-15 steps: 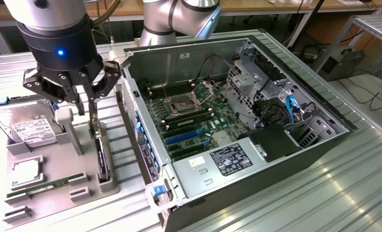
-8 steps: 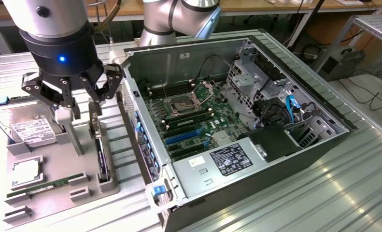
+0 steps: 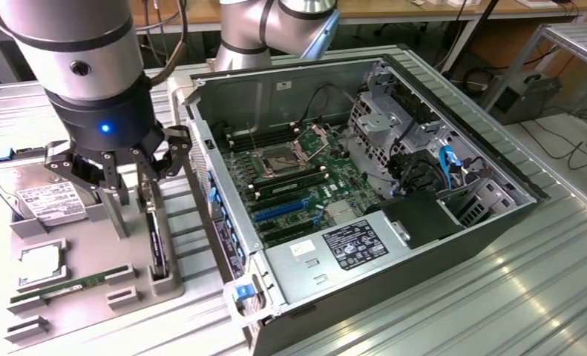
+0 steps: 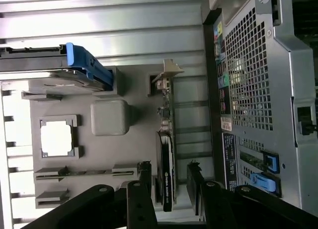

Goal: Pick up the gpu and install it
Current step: 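Pick up the gpu and move the gpu toward the slot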

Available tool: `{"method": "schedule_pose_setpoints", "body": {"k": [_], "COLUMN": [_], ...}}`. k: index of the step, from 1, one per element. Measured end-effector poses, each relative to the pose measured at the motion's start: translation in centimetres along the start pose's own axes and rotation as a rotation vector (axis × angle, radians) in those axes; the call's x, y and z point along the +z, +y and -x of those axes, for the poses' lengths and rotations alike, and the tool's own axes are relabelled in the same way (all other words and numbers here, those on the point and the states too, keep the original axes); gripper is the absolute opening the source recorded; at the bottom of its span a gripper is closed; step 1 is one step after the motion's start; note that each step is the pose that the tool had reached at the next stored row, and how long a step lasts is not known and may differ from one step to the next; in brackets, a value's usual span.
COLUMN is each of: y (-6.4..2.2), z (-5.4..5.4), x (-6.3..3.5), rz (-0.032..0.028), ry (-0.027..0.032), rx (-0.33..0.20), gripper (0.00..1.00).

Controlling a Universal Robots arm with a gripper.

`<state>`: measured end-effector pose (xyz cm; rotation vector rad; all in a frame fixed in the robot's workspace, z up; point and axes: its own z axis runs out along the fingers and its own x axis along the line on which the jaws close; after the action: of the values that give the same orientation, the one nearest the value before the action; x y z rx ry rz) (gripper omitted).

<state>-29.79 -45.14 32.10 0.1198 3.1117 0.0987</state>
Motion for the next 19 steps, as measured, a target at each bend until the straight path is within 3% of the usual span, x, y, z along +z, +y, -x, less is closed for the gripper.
{"method": "schedule_pose_setpoints", "body": {"k": [10, 19], "y": [-0.17, -0.32], "z": [0.0, -0.1], "x": [1.9, 4.32], "rz": [0.0, -0.0004], "ry": [0.0, -0.0009], "rx": [0.001, 0.015], "gripper": [0.42, 0.42]}}
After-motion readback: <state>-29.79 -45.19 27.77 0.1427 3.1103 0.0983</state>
